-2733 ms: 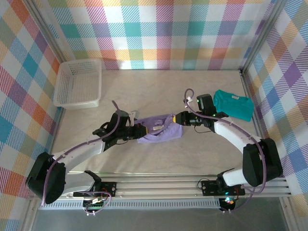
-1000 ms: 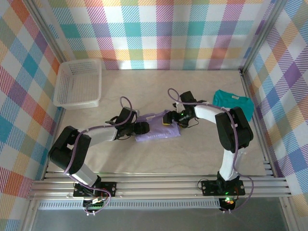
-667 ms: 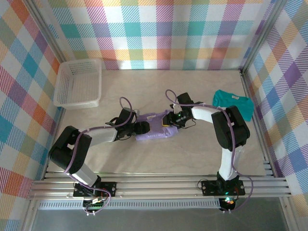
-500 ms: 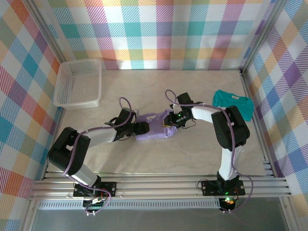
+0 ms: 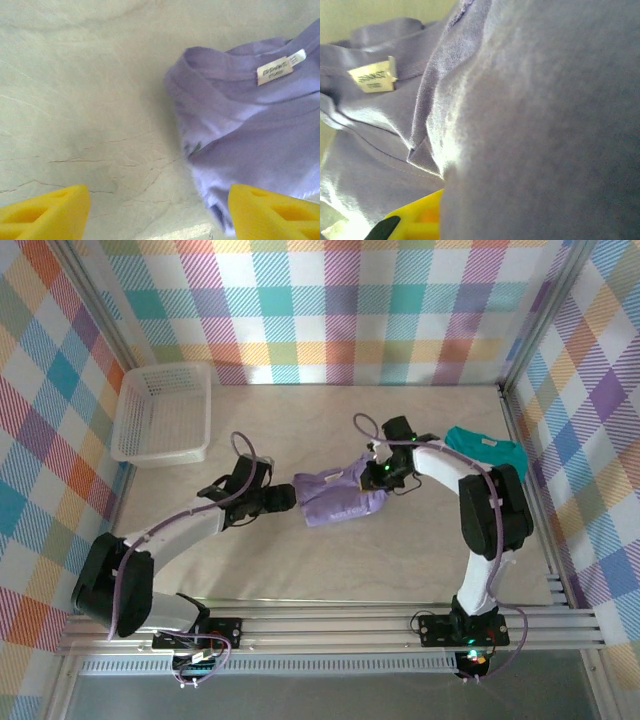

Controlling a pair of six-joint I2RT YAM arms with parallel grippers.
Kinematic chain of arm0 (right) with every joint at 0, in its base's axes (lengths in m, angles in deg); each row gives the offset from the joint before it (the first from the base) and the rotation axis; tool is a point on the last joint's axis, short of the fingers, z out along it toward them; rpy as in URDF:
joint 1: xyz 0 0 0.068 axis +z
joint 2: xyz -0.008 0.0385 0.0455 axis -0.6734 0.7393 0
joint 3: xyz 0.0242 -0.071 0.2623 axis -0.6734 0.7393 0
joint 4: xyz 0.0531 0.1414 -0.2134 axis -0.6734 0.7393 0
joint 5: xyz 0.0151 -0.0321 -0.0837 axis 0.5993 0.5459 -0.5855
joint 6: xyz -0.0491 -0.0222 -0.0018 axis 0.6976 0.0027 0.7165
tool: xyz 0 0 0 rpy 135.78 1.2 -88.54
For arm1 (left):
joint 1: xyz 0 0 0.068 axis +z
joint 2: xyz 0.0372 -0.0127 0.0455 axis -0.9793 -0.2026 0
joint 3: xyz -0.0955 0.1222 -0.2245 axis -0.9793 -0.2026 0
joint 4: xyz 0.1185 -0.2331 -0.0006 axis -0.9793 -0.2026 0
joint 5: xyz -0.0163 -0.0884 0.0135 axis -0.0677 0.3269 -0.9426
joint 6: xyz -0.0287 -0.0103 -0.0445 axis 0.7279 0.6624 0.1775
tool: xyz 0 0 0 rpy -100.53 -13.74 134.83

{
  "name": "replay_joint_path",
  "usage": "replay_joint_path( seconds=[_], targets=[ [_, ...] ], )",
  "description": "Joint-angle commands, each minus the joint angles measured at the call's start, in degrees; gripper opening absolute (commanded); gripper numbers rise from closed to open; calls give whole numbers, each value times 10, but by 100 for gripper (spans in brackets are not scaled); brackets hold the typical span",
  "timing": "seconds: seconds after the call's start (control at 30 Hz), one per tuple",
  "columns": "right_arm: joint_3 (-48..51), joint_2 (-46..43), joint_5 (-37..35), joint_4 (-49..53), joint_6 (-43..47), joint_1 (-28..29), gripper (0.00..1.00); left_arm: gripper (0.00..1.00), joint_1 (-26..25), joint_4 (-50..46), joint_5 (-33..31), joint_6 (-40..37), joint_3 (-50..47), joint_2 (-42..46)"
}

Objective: Fold the inside-out t-shirt
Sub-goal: Pick up the T-shirt from the center of the table, then place the T-shirt on the T-shirt.

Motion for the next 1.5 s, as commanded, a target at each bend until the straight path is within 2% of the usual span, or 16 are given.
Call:
replay_joint_path(
  seconds=[0.0,0.17,0.37,0.57,0.67,0.8,1.07,1.27,1.37,1.47],
  targets=[
    [-71,-40,-102,91,98,-29,0,73,5,-60,-37,-11,22,42],
    [-137,-49,-173,117,141,-72,0,73,5,-80,-30,-2,36,82],
    [-254,-9,-266,173,198,-118,0,74,5,-110,-39,-14,52,99],
    [-321,1,-257,197,200,-178,0,74,5,-112,-34,-18,51,102],
    [-338,1,-229,202,192,-204,0,74,5,-108,-31,-21,50,96],
    [-348,1,-234,213,195,-226,0,74,5,-107,-27,-25,54,82],
    [-303,-6,-223,184,198,-301,0,74,5,-95,-13,-26,54,66],
    [-283,41,-249,157,205,-352,0,74,5,-94,-4,-25,55,58],
    [-272,70,-284,152,212,-371,9,74,5,-94,-4,-22,53,58],
    [-273,112,-346,149,206,-385,34,74,5,-94,-4,-20,52,55]
  ],
)
